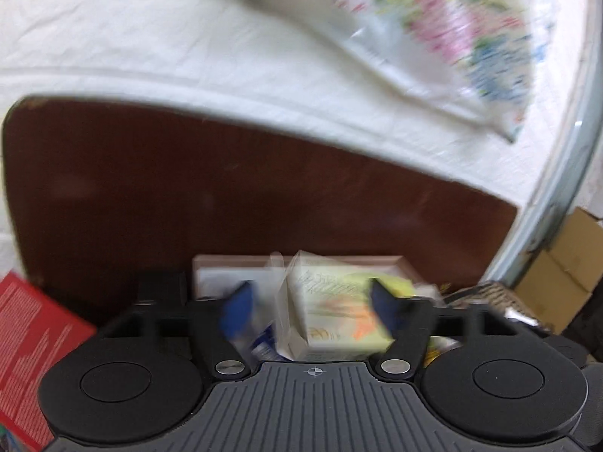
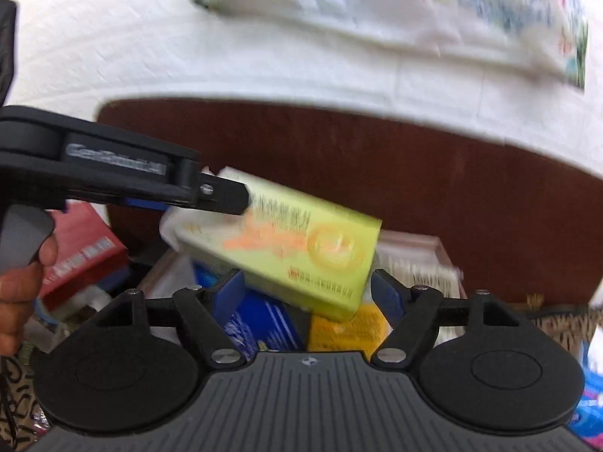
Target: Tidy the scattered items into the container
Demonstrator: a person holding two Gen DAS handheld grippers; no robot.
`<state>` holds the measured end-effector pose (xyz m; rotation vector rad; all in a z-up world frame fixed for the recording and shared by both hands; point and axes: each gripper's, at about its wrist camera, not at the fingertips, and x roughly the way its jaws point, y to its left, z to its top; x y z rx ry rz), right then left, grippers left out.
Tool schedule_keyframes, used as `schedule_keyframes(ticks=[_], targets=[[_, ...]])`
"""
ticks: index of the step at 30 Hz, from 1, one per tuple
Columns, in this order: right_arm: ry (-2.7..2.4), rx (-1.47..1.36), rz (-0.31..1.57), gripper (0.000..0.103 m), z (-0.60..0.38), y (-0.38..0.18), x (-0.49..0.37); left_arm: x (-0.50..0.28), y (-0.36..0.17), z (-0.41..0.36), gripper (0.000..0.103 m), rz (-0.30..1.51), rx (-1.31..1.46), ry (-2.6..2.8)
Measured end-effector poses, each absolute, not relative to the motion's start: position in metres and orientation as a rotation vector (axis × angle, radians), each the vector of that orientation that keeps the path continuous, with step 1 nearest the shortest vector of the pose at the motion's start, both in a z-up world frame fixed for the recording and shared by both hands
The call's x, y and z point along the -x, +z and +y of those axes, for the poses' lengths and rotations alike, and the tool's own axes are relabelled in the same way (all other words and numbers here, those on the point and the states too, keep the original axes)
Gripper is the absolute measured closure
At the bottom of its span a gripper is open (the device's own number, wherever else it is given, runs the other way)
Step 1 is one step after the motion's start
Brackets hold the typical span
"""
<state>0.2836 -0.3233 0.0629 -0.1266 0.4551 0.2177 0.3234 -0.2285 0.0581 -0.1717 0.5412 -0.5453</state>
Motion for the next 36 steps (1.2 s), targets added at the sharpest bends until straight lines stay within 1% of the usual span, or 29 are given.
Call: schedule_keyframes(ticks=[1,2,3,4,8,10,11,13,24,28,36], targets=[[0.219,0.123,0.441,0.020,-0.326,0.060,-0.278,-0.320,0.055,-0.224,0.010,0.516,0.160,-0.540],[0.214,0.117,0.427,0.014,-0.329,0.059,-0.271,-0.314,0.053,-0.220,0.010,0.491,0.143,-0.541],[0.206,0.110,0.414,0.012,-0.331,0.059,-0.264,-0.309,0.052,-0.217,0.010,0.474,0.124,-0.543],[0.202,0.101,0.404,0.012,-0.334,0.058,-0.256,-0.303,0.051,-0.214,0.009,0.465,0.114,-0.545],[0.205,0.049,0.397,0.006,-0.341,0.062,-0.229,-0.274,0.052,-0.202,0.006,0.461,0.132,-0.559],[0.215,0.035,0.401,0.005,-0.342,0.065,-0.214,-0.257,0.054,-0.198,0.004,0.474,0.142,-0.561],[0.218,0.032,0.399,0.004,-0.343,0.067,-0.207,-0.248,0.055,-0.197,0.001,0.480,0.144,-0.556],[0.212,0.025,0.391,0.002,-0.345,0.072,-0.190,-0.228,0.057,-0.194,0.000,0.487,0.141,-0.533],[0.227,-0.004,0.348,0.001,-0.341,0.099,-0.091,-0.108,0.058,-0.182,0.000,0.489,0.048,-0.501],[0.223,0.016,0.344,0.001,-0.333,0.095,-0.059,-0.077,0.050,-0.180,0.000,0.515,0.017,-0.470],[0.162,0.042,0.429,0.001,-0.333,0.075,-0.025,-0.041,0.042,-0.177,0.000,0.536,0.011,-0.424]])
